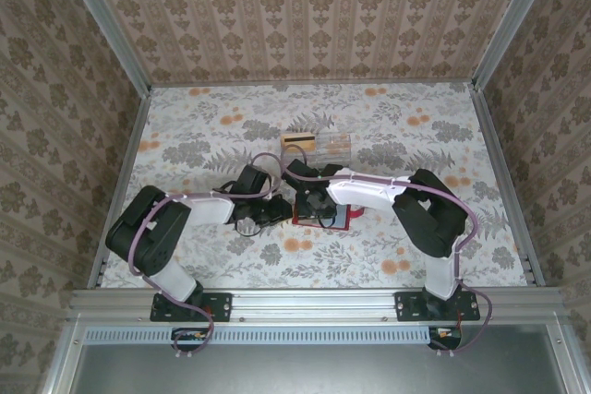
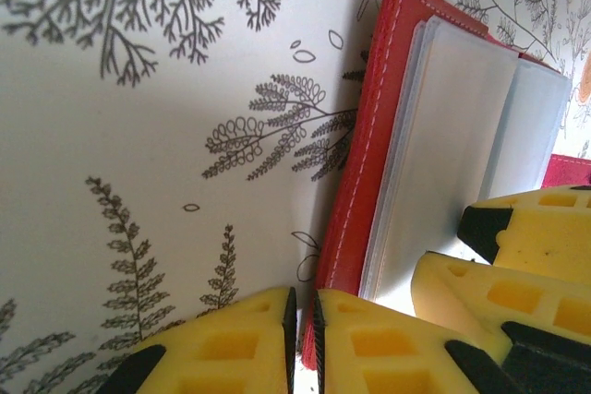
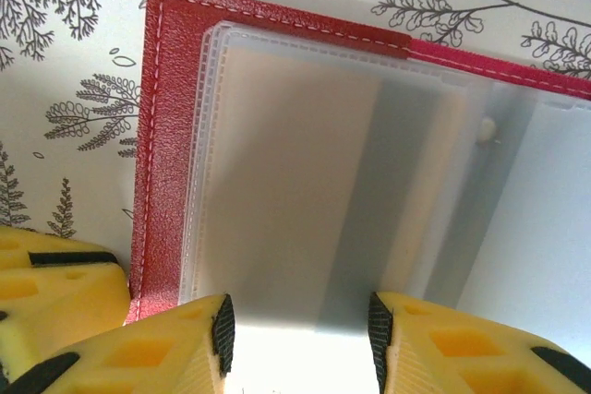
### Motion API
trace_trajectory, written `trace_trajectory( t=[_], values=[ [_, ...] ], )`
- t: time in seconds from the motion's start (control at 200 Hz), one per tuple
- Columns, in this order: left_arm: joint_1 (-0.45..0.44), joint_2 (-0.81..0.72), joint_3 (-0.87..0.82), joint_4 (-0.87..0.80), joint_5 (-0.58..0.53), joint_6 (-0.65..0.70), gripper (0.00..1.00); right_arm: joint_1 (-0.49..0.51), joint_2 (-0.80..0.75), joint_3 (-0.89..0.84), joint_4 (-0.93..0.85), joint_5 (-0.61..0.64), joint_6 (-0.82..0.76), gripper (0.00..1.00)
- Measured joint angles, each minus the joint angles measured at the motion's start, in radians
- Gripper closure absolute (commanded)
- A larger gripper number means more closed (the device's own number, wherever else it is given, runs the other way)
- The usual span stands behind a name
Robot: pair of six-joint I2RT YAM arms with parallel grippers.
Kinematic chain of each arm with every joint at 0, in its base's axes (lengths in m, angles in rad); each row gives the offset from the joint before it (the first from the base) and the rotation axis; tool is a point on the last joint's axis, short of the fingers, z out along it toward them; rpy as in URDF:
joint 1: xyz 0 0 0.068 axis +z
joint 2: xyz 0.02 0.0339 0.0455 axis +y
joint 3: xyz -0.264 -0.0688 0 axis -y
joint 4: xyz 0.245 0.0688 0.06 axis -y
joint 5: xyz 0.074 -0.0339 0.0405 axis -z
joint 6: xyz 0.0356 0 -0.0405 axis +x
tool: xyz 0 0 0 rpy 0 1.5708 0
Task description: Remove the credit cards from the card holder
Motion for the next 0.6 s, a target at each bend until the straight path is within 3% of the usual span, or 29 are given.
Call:
trace_trajectory(
  t=[0.6],
  values=[
    [0.000,-0.002,-0.003,0.002,0.000,-0.001,0.84,0.005,0.037,0.040,-0.045,0.041,-0.010,0.45]
  ],
)
